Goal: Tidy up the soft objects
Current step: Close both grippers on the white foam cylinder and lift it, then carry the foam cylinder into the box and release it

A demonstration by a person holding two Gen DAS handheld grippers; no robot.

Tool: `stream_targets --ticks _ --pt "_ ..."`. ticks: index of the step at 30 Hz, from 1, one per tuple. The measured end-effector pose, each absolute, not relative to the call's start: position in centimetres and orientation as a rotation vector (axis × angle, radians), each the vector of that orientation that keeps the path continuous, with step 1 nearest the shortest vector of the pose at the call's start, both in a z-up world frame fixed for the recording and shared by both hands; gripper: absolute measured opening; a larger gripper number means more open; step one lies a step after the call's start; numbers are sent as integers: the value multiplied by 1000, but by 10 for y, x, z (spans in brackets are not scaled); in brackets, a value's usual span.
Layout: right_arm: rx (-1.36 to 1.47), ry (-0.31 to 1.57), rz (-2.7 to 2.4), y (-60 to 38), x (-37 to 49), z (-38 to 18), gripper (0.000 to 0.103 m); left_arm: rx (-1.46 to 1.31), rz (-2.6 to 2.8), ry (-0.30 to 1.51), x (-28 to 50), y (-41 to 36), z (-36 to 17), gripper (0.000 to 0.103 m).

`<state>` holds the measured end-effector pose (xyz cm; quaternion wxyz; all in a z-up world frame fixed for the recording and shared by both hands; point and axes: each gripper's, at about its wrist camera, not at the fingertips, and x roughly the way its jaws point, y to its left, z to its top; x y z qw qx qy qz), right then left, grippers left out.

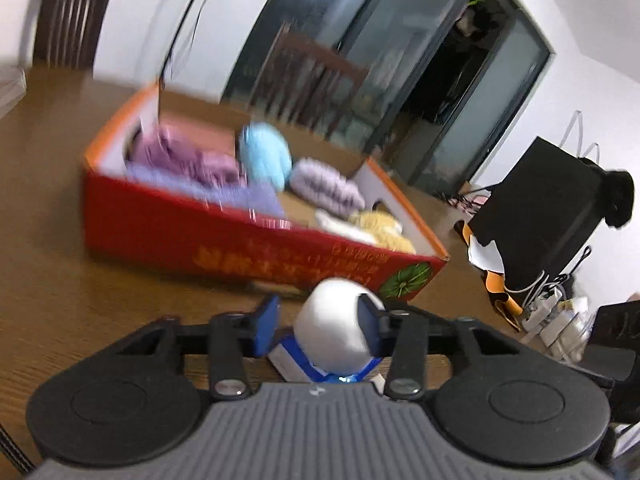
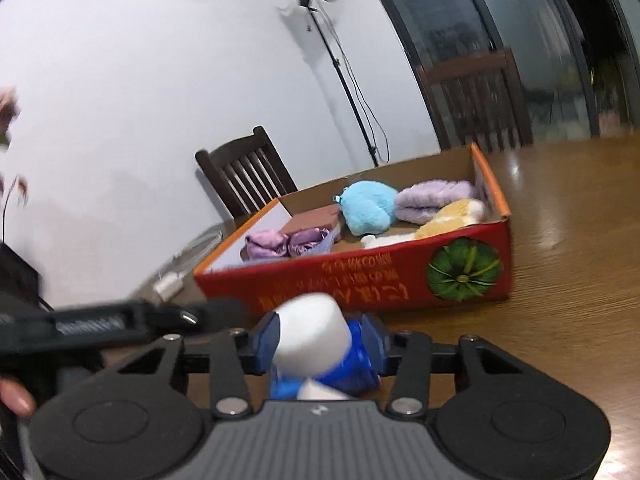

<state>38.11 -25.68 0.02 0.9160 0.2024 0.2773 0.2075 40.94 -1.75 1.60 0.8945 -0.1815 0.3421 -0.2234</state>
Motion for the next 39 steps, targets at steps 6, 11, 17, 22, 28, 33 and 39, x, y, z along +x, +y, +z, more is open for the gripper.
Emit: stream_targets --ticks 6,11,17,22,28,33,39 --pt "549 630 490 -264 394 -22 27 -482 -507 716 409 -7 2 24" --pt "563 630 503 -265 397 -27 26 -460 -505 695 406 -11 3 23" --pt "420 565 480 -254 381 -10 24 -435 -511 632 391 -17 14 22" --pt "360 512 502 -252 320 20 24 -449 -532 579 321 -14 31 22" --pt "337 621 523 -255 249 14 24 -444 -526 672 248 -22 18 22" --pt "375 685 500 -263 220 -5 28 -456 -527 750 228 -26 2 26" --pt "385 658 460 -273 193 -7 35 -424 -515 730 211 -24 5 45"
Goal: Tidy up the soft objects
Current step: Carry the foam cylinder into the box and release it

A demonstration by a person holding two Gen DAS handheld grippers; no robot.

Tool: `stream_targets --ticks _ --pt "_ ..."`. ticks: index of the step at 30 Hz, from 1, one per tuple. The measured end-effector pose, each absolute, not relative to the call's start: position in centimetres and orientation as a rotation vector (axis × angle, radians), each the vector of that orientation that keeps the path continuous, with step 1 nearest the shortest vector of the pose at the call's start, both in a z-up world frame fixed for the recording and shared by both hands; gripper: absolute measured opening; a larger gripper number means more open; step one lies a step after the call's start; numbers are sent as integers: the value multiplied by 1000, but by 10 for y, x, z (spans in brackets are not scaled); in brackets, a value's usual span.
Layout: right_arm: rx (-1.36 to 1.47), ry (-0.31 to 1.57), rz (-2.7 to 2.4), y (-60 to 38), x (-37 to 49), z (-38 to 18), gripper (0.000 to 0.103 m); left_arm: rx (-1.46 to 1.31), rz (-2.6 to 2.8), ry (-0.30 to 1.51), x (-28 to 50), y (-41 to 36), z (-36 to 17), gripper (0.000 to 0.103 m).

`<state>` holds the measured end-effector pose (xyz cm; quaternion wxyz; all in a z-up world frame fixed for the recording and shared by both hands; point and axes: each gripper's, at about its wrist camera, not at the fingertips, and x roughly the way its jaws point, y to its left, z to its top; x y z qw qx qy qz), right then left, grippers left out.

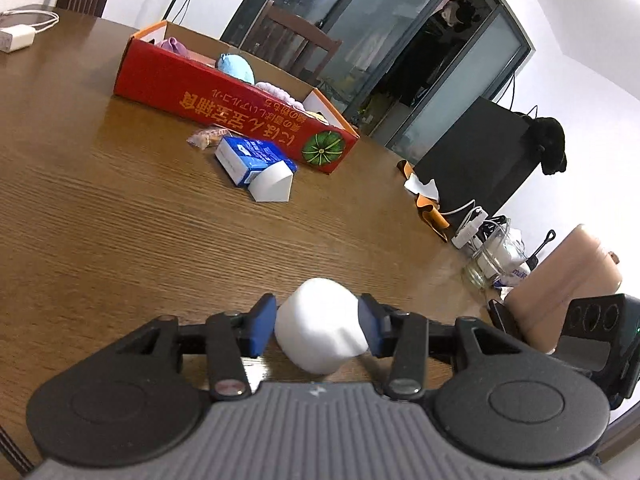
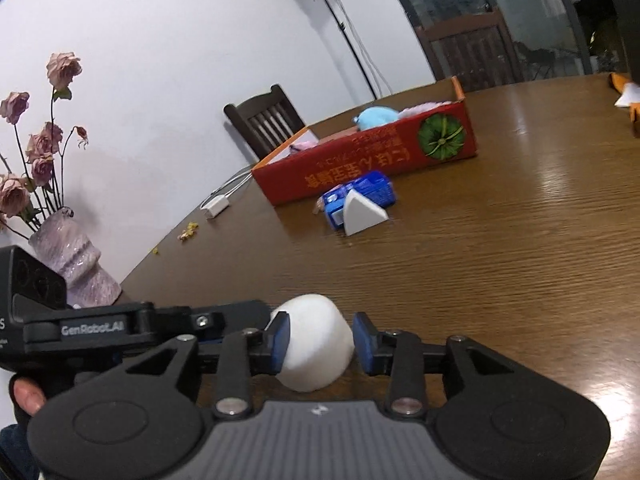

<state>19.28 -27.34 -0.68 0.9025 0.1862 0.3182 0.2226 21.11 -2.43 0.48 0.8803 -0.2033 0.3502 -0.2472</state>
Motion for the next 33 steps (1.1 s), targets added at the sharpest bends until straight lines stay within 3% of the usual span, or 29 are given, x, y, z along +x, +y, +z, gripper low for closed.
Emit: stream_targets --ticks 8,11,12,18,26,33 --pt "395 660 463 -272 196 -9 35 -428 -510 743 215 -26 1 44" --pt "400 680 477 -268 203 -14 33 -428 -534 755 221 -28 -4 34" --pt "395 691 486 -266 206 -16 26 -428 -542 759 224 -29 -6 30" --pt "386 638 492 -269 226 13 24 -447 -621 667 252 -26 22 28" --pt "339 471 510 -285 352 87 24 -432 -685 574 396 -38 96 28" --pt "418 662 443 -295 521 61 24 -475 -579 747 540 -61 69 29"
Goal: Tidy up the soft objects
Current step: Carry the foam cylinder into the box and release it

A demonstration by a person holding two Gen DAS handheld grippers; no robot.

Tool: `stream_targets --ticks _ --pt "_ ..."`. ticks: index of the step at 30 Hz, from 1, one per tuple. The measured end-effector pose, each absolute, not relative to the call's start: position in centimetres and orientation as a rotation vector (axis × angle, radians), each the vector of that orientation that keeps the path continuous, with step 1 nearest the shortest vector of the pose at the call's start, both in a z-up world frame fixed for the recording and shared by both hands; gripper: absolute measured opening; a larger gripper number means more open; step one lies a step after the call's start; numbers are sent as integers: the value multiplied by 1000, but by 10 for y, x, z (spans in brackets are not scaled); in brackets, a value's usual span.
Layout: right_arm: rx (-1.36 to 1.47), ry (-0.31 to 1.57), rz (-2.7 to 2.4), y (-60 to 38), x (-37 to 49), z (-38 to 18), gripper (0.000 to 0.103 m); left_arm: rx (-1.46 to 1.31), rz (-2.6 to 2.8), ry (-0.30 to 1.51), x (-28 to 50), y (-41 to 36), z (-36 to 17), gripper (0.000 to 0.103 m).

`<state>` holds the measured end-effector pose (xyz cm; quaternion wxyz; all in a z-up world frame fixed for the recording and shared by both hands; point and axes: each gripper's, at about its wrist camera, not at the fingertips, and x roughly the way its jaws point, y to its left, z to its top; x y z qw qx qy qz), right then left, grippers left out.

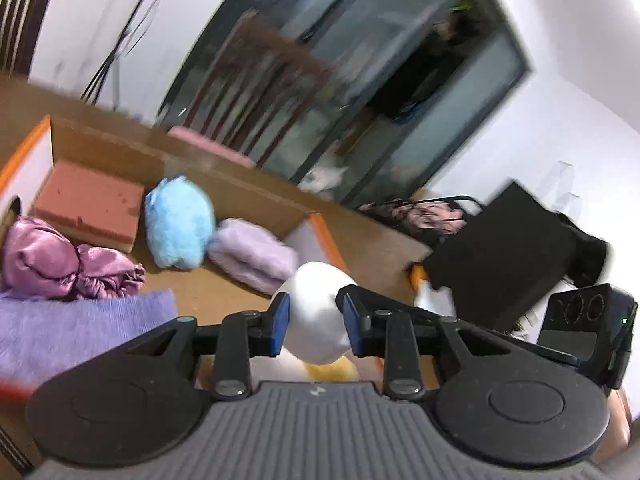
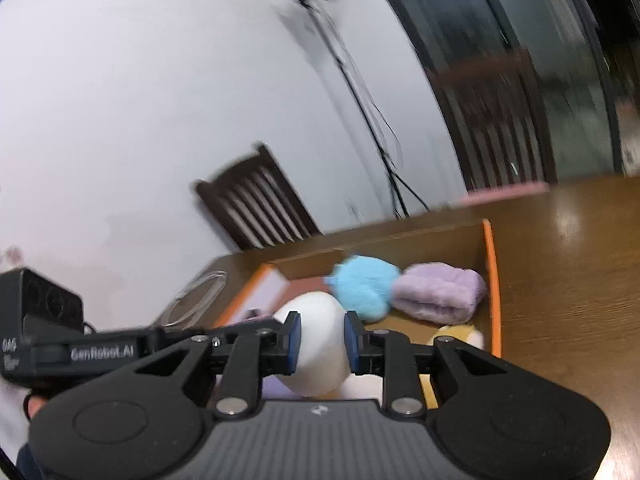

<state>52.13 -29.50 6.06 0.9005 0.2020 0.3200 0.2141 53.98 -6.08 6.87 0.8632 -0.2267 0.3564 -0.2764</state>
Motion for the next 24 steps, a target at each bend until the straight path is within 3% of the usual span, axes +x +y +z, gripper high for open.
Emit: stream_targets --ticks 7,9,12,24 --pt "262 816 337 -285 579 19 24 -462 -515 858 585 -75 22 29" --pt "235 808 328 -283 575 16 23 -483 -521 869 585 -69 15 37" --pt "162 777 286 -277 570 22 36 -457 -501 858 581 -64 17 40" --pt "106 636 287 -302 502 107 52 -231 -428 619 491 -25 129 52"
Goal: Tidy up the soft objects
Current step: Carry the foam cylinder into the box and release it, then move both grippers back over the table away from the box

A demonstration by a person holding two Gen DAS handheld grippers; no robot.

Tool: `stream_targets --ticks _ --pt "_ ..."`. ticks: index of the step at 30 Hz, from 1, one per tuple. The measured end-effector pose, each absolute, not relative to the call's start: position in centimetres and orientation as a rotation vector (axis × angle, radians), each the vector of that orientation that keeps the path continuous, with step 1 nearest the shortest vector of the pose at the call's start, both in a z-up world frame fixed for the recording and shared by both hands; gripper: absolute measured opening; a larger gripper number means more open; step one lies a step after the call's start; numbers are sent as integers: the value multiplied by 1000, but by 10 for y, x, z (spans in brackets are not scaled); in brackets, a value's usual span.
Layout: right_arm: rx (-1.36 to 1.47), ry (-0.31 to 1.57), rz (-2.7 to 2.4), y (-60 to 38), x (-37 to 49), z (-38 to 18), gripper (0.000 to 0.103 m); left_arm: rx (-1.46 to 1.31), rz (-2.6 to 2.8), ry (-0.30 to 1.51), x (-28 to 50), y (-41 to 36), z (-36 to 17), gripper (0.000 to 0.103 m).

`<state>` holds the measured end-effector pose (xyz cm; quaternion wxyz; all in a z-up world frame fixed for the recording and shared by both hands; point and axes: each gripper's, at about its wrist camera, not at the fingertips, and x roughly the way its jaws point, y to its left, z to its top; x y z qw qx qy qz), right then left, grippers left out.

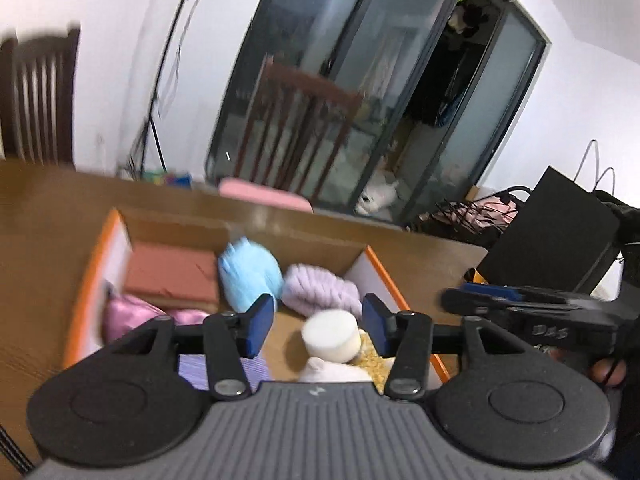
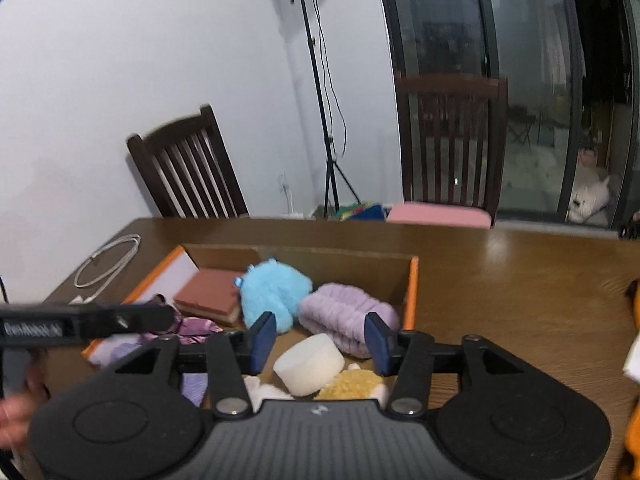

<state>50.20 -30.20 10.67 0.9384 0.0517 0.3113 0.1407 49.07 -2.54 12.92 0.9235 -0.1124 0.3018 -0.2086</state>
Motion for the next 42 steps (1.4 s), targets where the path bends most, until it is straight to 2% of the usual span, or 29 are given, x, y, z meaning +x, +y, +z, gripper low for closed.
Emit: stream_targets --ticks 7,10,12,18,23,26,30,34,38,42 --pt "105 531 275 -320 432 161 59 -164 -393 522 413 -12 166 59" --pt "95 494 296 -317 403 171 62 -128 -377 476 373 -13 174 69" --pt "84 460 311 -314 380 172 68 -114 -373 443 345 -12 174 76" --pt "68 348 352 -306 288 139 82 -139 -409 366 247 -10 138 100" --pt "115 332 402 -307 226 99 91 -112 -301 323 188 -14 97 103" --pt "133 325 372 -308 189 76 94 -116 -260 375 167 -13 72 103" --pt "202 389 370 -310 172 49 95 -85 -253 445 171 -16 54 103" --pt "184 399 345 -305 178 44 95 -112 -241 450 185 -15 51 103" --pt "226 418 330 -309 194 39 92 -96 -254 443 204 -23 44 103" --pt "247 453 320 -310 226 32 81 -120 -283 470 234 -29 41 101"
